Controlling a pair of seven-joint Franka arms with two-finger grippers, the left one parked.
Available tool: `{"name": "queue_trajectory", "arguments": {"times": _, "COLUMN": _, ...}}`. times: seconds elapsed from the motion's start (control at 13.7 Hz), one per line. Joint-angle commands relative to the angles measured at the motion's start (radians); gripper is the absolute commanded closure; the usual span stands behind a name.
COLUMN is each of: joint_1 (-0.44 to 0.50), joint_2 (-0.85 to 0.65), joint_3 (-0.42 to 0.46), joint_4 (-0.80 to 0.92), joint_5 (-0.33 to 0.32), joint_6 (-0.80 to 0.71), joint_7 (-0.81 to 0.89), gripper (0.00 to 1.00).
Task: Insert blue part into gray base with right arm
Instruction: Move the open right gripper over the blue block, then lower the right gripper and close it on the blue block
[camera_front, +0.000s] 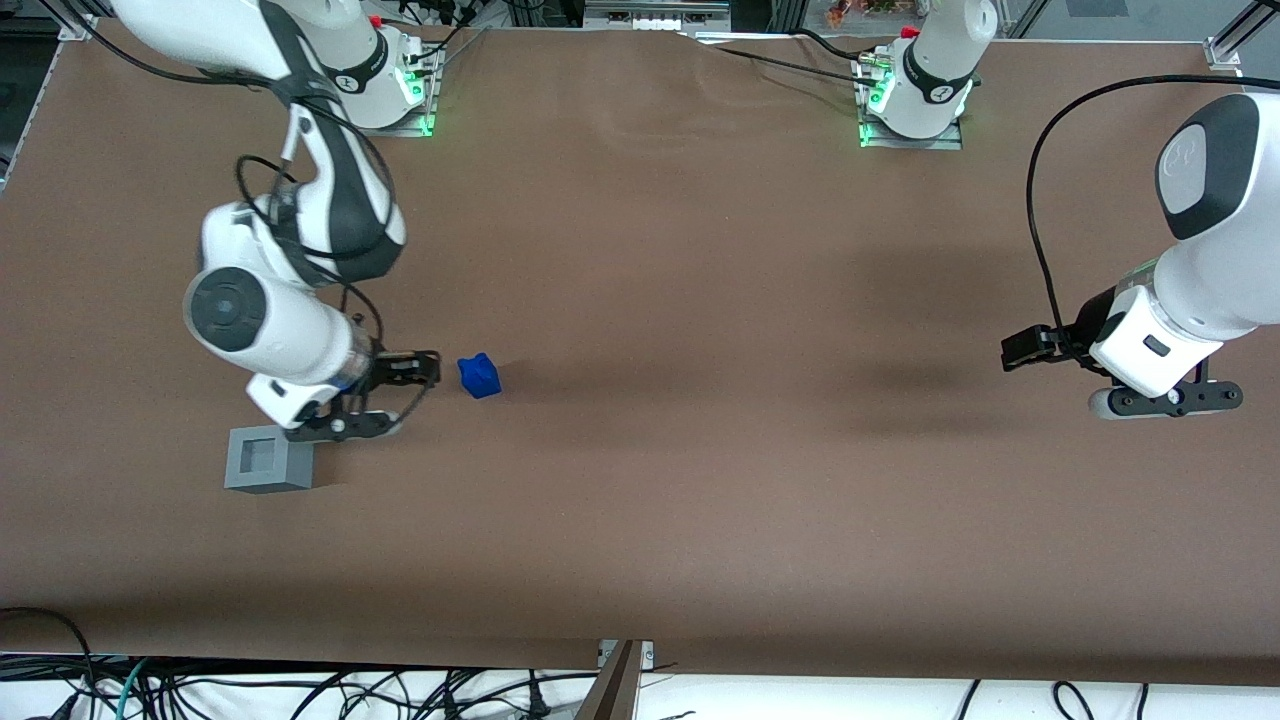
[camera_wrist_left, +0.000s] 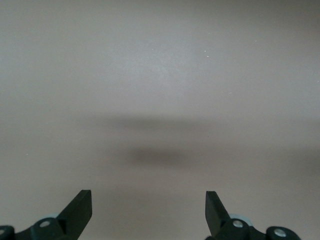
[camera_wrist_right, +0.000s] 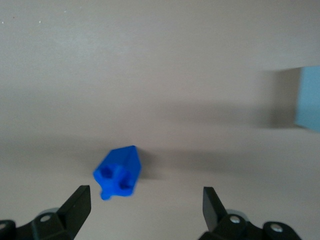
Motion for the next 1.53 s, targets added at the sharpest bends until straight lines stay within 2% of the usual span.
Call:
{"name": "queue_trajectory", "arguments": {"times": 0.0, "joint_1": 0.067, "joint_2": 0.049, "joint_3": -0.008, "joint_4": 0.004, "joint_5": 0.010, "joint_6": 0.045, "joint_7": 0.109, "gripper": 0.01}}
{"name": "queue_trajectory", "arguments": {"times": 0.36, "joint_1": 0.095, "joint_2": 0.081, "joint_3": -0.008, "joint_4": -0.019, "joint_5": -0.003, "joint_6": 0.076, "joint_7": 0.104, "gripper": 0.01}}
{"name": "queue_trajectory", "arguments": {"times": 0.88, "joint_1": 0.092, "joint_2": 0.090, "joint_3": -0.008, "joint_4": -0.069, "joint_5": -0.003, "joint_6": 0.122, "joint_7": -0.040, "gripper": 0.01}}
{"name": "queue_trajectory", "arguments": {"times": 1.39, "joint_1": 0.095, "joint_2": 0.098, "joint_3": -0.008, "joint_4": -0.114, "joint_5": -0.003, "joint_6": 0.189, "joint_7": -0.043, "gripper": 0.01}}
{"name": "queue_trajectory", "arguments": {"times": 1.46, "joint_1": 0.095, "joint_2": 0.096, "joint_3": -0.008, "joint_4": -0.114, "joint_5": -0.003, "joint_6": 0.189, "joint_7": -0.043, "gripper": 0.04}}
